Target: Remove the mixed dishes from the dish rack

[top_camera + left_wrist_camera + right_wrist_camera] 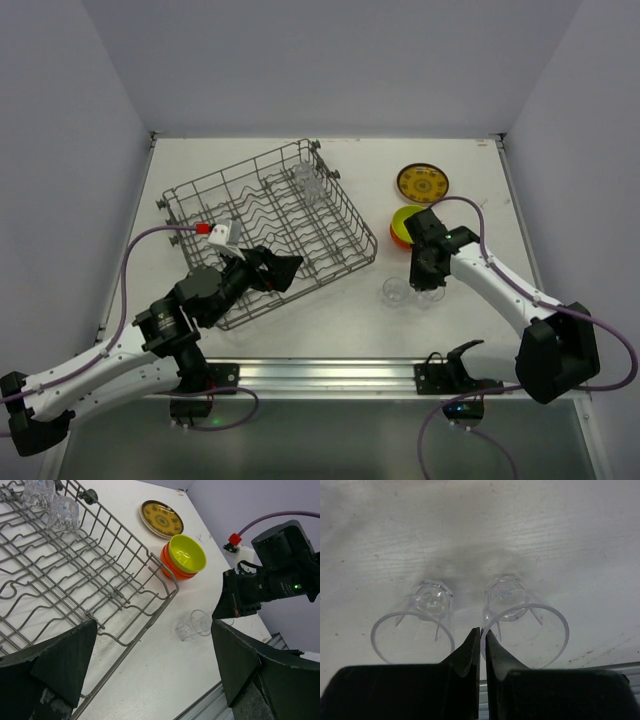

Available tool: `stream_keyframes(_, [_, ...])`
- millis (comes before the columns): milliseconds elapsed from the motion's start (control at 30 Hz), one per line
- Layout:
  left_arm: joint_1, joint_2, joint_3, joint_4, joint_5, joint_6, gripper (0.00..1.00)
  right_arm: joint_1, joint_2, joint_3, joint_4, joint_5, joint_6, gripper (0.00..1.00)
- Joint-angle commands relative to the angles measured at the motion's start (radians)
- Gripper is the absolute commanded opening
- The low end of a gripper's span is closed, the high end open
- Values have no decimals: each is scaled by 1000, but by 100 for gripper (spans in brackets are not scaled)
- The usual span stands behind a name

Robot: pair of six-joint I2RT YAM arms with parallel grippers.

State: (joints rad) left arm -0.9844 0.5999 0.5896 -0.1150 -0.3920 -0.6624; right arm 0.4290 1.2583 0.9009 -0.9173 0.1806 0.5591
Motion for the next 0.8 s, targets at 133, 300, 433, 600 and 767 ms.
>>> stream_keyframes(133, [-2, 26, 42, 8, 13, 56, 100, -7, 24, -62, 54, -6, 42, 2])
stream_keyframes(300, [-2, 31, 33, 12, 5, 60, 100, -7, 29, -56, 54, 2, 42, 16])
stream_keyframes(433, [-2, 34, 23, 20, 2, 60, 100, -7, 4, -48, 69, -4, 36, 15])
stream_keyframes(600, [-2, 43, 22, 25, 5, 61, 100, -7, 10, -25, 71, 11, 21, 11])
stream_keyframes(767, [0, 40, 21, 21, 2, 64, 100, -6, 32, -10, 67, 13, 15, 11])
